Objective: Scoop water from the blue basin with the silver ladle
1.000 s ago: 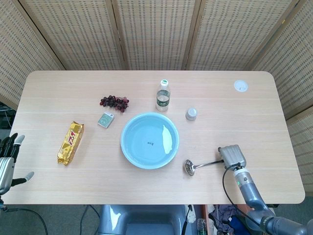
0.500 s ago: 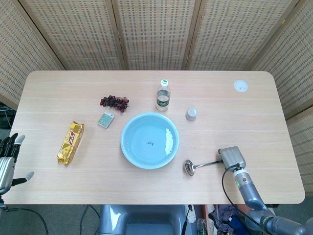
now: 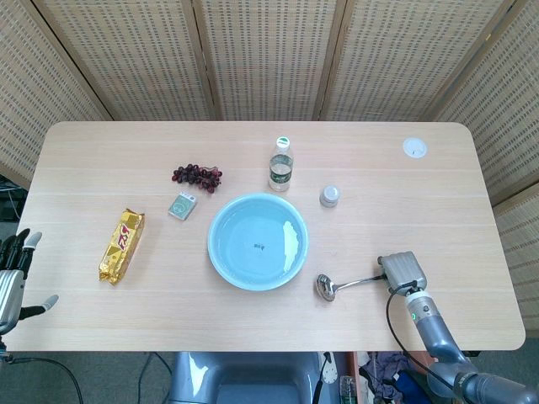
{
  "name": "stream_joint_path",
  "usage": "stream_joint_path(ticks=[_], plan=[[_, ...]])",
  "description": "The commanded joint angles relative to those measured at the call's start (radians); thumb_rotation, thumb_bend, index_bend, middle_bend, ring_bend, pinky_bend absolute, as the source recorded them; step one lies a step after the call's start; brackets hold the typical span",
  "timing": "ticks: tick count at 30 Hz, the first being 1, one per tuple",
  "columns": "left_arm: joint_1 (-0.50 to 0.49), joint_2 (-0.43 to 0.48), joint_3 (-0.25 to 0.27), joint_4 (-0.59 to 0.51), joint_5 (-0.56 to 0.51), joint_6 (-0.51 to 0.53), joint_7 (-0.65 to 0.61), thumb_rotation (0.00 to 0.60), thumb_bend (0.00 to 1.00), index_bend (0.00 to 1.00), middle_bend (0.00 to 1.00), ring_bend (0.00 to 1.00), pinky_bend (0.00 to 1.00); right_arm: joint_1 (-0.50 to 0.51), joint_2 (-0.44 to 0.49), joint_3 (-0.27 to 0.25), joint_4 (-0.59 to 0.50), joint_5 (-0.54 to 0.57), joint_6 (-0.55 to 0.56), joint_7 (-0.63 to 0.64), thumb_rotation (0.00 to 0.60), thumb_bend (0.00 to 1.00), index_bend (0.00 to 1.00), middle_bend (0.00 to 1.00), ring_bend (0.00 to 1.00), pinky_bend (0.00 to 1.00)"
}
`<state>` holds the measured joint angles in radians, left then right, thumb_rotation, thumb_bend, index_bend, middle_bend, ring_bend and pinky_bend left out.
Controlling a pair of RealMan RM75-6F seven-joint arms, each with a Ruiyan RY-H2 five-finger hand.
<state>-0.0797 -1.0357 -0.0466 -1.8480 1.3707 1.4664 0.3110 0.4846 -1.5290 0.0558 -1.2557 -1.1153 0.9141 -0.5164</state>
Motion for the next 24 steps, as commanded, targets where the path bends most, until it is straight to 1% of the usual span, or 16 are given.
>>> stream_joint_path(ticks=[1,4,7,15,19,24], plan=[[0.000,0.000,0.000,0.000,0.000,0.000,-0.001,0.600,0.00,0.00,0.00,0.00,0.00,-0.002,0.023,-0.005,-0.022,-0.024,0.002,0.031,0.600,0.67,0.70,0.91,0.91,1.00],[0.000,0.001,0.001,0.000,0.001,0.000,-0.002,0.600,0.00,0.00,0.00,0.00,0.00,-0.005,0.058,-0.010,-0.057,-0.060,0.001,0.093,0.600,0.70,0.71,0.92,0.91,1.00],[0.000,0.001,0.002,0.000,0.002,-0.001,-0.003,0.600,0.00,0.00,0.00,0.00,0.00,-0.008,0.109,-0.021,-0.099,-0.121,-0.003,0.190,0.600,0.71,0.72,0.92,0.92,1.00],[-0.001,-0.001,0.003,0.000,0.003,-0.002,0.001,0.600,0.00,0.00,0.00,0.00,0.00,-0.014,0.193,-0.059,-0.141,-0.262,0.020,0.359,0.600,0.75,0.73,0.92,0.92,1.00],[-0.002,-0.002,0.002,0.000,0.001,-0.002,0.003,0.600,0.00,0.00,0.00,0.00,0.00,-0.013,0.221,-0.072,-0.156,-0.310,0.035,0.404,0.600,0.75,0.73,0.92,0.92,1.00],[-0.005,-0.004,0.002,0.001,-0.004,-0.007,0.008,0.600,0.00,0.00,0.00,0.00,0.00,-0.011,0.249,-0.077,-0.189,-0.325,0.033,0.450,0.600,0.76,0.73,0.92,0.92,1.00]])
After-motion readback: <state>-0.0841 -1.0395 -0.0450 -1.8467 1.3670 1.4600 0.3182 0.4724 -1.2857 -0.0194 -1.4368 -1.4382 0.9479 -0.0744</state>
